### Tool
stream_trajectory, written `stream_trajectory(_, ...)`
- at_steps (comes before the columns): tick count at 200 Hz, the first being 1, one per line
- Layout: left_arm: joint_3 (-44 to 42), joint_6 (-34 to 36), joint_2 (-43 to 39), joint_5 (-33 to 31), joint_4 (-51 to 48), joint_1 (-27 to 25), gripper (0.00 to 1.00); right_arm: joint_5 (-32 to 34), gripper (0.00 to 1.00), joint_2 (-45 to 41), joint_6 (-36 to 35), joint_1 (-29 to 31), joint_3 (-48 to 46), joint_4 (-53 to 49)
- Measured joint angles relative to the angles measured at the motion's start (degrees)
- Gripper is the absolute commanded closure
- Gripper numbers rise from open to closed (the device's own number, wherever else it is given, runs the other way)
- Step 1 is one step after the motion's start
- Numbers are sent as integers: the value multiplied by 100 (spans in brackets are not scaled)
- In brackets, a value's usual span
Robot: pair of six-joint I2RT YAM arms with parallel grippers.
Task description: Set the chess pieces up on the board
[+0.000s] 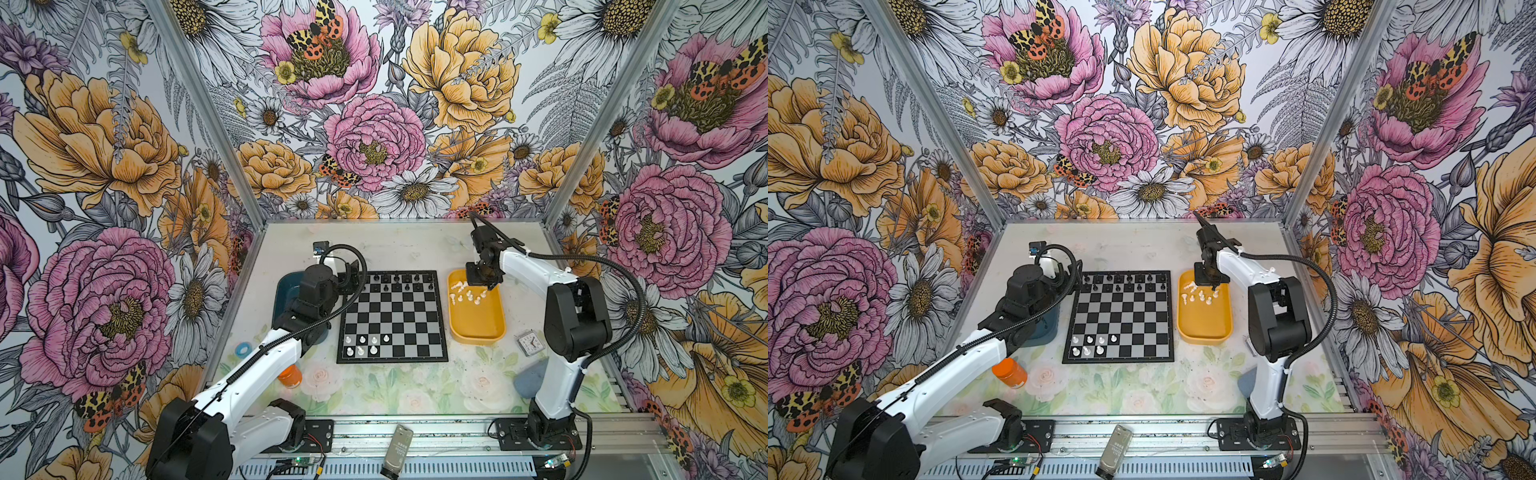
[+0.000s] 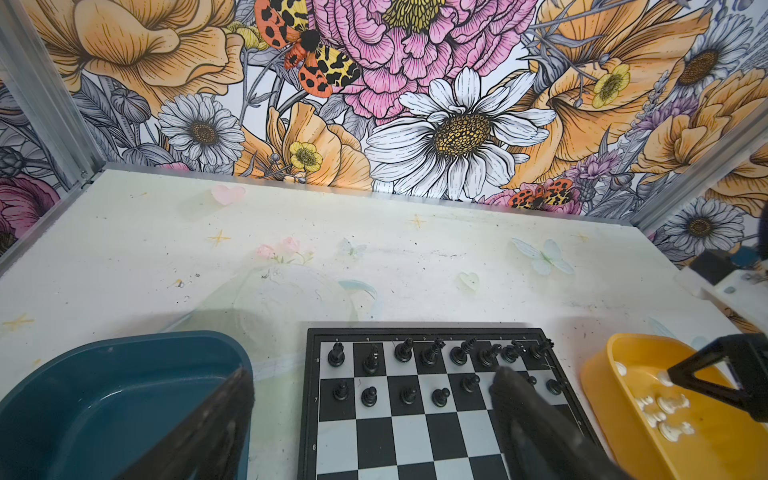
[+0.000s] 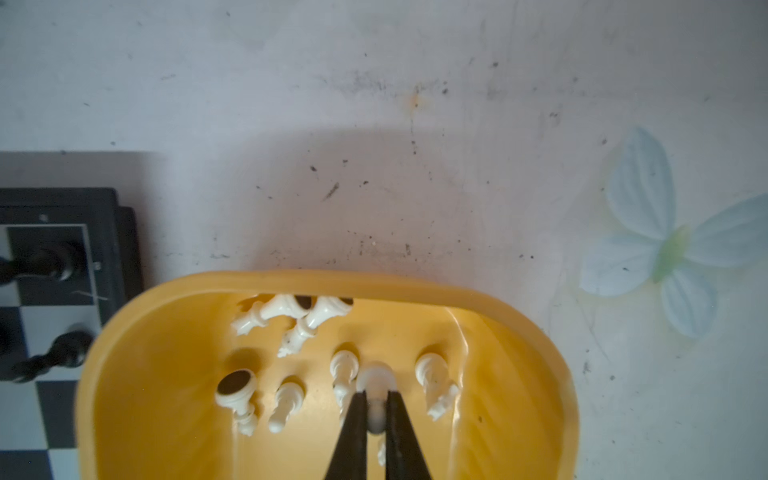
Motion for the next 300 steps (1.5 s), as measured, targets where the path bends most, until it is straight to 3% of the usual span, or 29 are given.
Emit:
stream_trajectory(96,-70,0,-415,0,90,0,9,-170,100,-385,341,1880,398,-337)
stream_trajectory(146,-208,0,-579,0,109,0,9,-503,100,179,592,2684,509,-350)
stream_trajectory(181,-315,0,-741,-2,109,0,9,-730,100,581,708,3016,516,-367)
stream_trajectory(300,-442,0,-966,-4,109,2,9,-1047,100,586,970,3401,507,-378)
